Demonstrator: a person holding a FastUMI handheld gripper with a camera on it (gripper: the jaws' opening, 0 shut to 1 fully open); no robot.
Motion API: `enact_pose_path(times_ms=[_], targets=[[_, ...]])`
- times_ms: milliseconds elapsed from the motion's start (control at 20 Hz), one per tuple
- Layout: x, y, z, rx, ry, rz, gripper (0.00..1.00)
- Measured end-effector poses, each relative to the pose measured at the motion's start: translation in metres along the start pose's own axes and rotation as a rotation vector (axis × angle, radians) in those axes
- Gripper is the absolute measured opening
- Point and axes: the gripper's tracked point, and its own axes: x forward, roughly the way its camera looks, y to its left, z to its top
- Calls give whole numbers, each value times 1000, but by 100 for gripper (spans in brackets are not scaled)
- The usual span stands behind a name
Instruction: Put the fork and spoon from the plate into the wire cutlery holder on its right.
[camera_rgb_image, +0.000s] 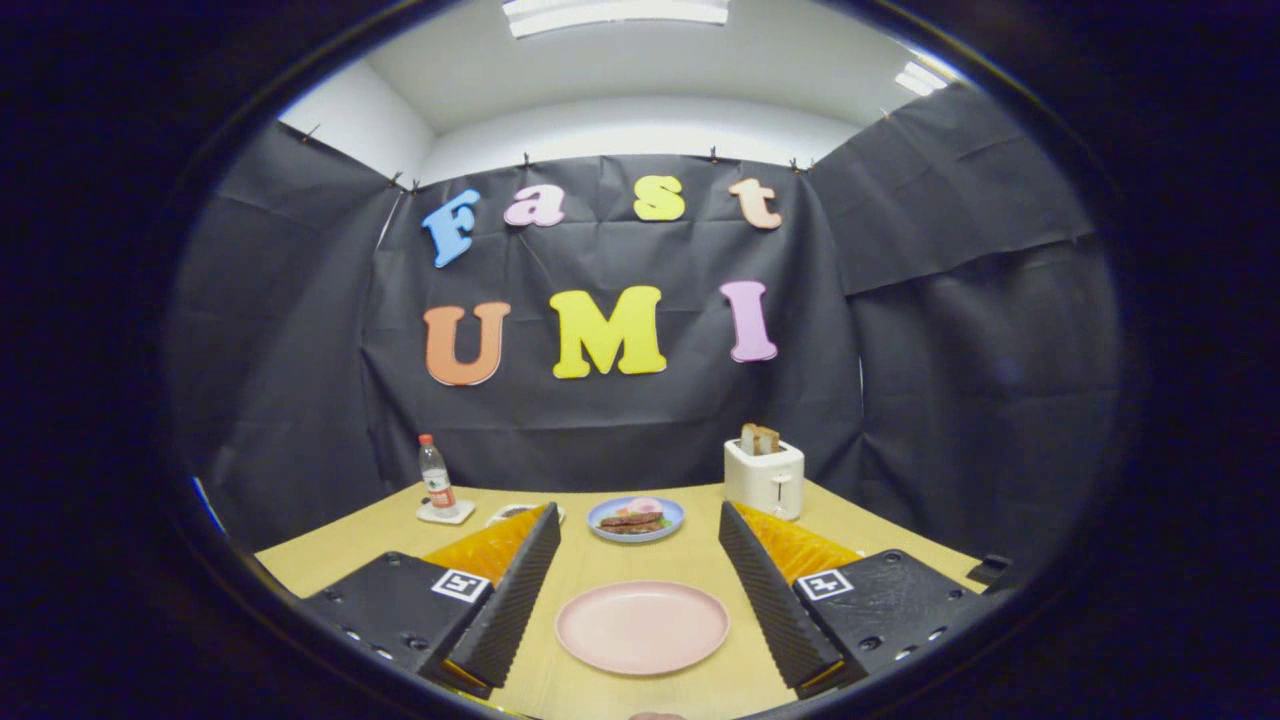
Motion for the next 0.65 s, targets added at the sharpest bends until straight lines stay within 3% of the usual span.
enact_pose_path(times_ms=[650], targets=[[0,9,6,-32,-58,-34,96]])
